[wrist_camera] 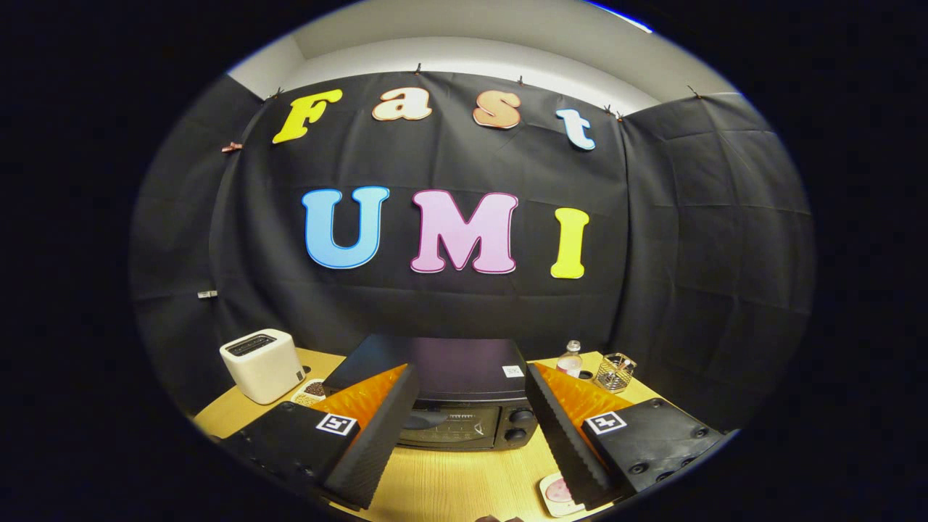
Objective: Open the toaster oven, put the food inside, and close the toaster oven door.
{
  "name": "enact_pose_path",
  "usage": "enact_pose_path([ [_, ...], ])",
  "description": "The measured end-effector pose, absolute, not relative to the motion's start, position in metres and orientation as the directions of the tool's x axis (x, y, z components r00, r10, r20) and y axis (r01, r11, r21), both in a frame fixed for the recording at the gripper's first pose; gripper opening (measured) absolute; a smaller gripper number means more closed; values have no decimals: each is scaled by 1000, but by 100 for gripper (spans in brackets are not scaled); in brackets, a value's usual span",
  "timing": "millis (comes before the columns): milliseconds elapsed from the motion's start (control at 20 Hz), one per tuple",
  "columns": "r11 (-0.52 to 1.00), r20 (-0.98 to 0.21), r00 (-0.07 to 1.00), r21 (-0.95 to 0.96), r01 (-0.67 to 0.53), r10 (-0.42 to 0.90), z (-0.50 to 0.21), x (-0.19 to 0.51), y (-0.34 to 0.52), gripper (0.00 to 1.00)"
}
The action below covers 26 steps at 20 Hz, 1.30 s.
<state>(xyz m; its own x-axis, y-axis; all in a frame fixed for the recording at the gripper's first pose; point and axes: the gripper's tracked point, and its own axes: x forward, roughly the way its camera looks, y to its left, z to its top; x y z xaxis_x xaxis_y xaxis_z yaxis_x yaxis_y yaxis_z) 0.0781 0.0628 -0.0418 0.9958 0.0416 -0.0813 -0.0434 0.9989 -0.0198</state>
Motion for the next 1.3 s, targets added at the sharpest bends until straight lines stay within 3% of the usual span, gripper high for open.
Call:
enact_pose_path([
  [750,999,-303,953,0,-34,32,-162,163,124,99],
  [1300,998,-422,904,28,-63,68,-185,147,133,98],
])
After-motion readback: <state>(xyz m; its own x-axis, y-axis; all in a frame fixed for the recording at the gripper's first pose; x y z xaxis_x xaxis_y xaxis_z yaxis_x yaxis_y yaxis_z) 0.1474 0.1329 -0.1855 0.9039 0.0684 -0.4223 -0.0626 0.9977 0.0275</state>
